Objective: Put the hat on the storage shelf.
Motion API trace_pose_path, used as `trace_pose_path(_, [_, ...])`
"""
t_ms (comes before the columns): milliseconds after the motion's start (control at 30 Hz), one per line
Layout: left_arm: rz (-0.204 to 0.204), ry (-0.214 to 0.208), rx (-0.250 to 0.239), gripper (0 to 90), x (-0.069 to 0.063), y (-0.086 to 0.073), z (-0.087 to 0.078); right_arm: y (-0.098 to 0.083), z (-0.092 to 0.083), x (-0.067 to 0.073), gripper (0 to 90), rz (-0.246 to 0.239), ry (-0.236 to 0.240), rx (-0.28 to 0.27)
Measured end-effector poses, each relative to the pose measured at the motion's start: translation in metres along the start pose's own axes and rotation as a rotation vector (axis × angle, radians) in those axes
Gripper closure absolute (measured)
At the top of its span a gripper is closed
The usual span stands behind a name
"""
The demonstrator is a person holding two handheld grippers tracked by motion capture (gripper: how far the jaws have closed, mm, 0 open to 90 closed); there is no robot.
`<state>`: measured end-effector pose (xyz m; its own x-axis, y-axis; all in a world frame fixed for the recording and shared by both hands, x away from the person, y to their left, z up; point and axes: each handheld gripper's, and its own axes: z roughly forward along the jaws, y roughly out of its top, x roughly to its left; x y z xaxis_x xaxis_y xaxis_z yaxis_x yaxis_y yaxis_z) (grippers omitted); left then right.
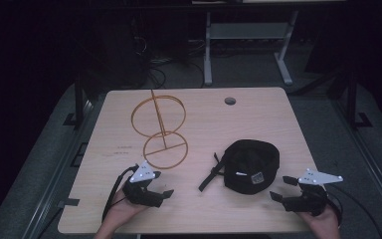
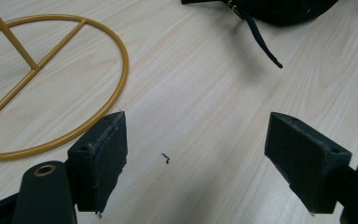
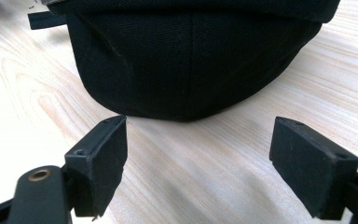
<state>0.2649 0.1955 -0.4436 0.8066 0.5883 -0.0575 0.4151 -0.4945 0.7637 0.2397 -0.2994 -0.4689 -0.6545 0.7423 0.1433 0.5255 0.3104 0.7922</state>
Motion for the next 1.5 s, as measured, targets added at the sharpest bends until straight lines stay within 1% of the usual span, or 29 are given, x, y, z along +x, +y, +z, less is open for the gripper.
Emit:
trace_pose_path(167, [0.002,-0.012,-0.007,20.0,-0.002,0.002,0.001,0.000,0.000,-0.001,18.5,-0.003,0.002,0.000])
trace_pose_path(267, [-0.003,-0.022,0.002,20.1,-0.005,0.004,0.002,-0.001,0.000,-0.001,18.4,0.005,0.001,-0.002])
trace_pose_path(367, [0.008,-0.030,-0.008,20.0,-0.008,0.007,0.002,-0.001,-0.002,0.001,18.4,0.008,0.003,-0.007])
trace_pose_path(400, [0.010,-0.033,-0.011,20.0,-0.010,0.009,0.001,0.000,-0.002,0.002,18.4,-0.003,0.001,-0.009])
trace_pose_path(433, [0.007,-0.044,-0.023,19.9,-0.010,0.011,-0.001,0.000,-0.003,0.002,18.3,-0.002,0.000,-0.012])
trace_pose_path(467, [0.007,-0.044,-0.023,19.7,-0.010,0.011,-0.001,0.000,-0.003,0.002,18.3,-0.002,0.000,-0.012])
trace_pose_path(500, [-0.008,-0.058,-0.038,19.7,-0.010,0.013,-0.001,0.000,-0.002,0.001,18.2,0.001,0.004,-0.015])
trace_pose_path(533, [-0.010,-0.060,-0.043,19.7,-0.010,0.014,-0.002,0.000,-0.002,0.001,18.2,0.002,0.004,-0.014])
trace_pose_path(667, [-0.010,-0.066,-0.048,19.5,-0.011,0.018,-0.001,0.000,-0.003,0.001,18.1,0.001,0.006,-0.013])
trace_pose_path(733, [-0.012,-0.077,-0.049,19.4,-0.013,0.021,0.000,0.000,-0.003,0.000,18.1,0.005,0.007,-0.019])
trace_pose_path(767, [0.003,-0.077,-0.043,19.4,-0.015,0.024,0.001,-0.001,-0.004,0.001,18.1,0.010,0.009,-0.022])
trace_pose_path(800, [0.003,-0.077,-0.043,19.4,-0.015,0.024,0.001,-0.001,-0.004,0.000,18.1,0.009,0.008,-0.025])
trace_pose_path(900, [0.026,-0.076,-0.045,19.4,-0.018,0.032,0.004,0.000,-0.004,0.001,18.0,0.011,0.005,-0.026])
trace_pose_path(967, [0.034,-0.086,-0.046,19.3,-0.020,0.037,0.006,0.000,-0.005,0.001,18.0,0.014,0.005,-0.034])
trace_pose_path(1000, [0.050,-0.088,-0.040,19.2,-0.022,0.040,0.008,0.000,-0.004,0.000,18.0,0.011,0.004,-0.032])
trace_pose_path(1033, [0.056,-0.091,-0.036,19.2,-0.024,0.042,0.009,0.000,-0.004,0.000,18.0,0.010,0.004,-0.029])
trace_pose_path(1133, [0.063,-0.100,-0.034,18.8,-0.026,0.044,0.011,0.000,-0.004,0.000,17.9,0.010,0.005,-0.028])
trace_pose_path(1233, [0.068,-0.120,-0.031,18.6,-0.029,0.050,0.014,0.000,-0.004,0.000,17.7,0.014,0.003,-0.033])
trace_pose_path(1300, [0.075,-0.120,-0.027,18.6,-0.029,0.051,0.015,0.000,-0.004,0.000,17.7,0.015,0.004,-0.031])
trace_pose_path(1367, [0.082,-0.125,-0.035,18.5,-0.031,0.056,0.016,0.000,-0.004,0.000,17.7,0.012,0.004,-0.030])
trace_pose_path(1433, [0.093,-0.134,-0.041,18.6,-0.034,0.064,0.019,0.000,-0.005,0.000,17.7,0.010,0.003,-0.034])
trace_pose_path(1467, [0.093,-0.134,-0.041,18.5,-0.034,0.064,0.019,0.000,-0.005,0.000,17.7,0.010,0.003,-0.034])
trace_pose_path(1500, [0.099,-0.142,-0.042,18.5,-0.036,0.068,0.020,0.000,-0.005,0.000,17.7,0.014,0.006,-0.032])
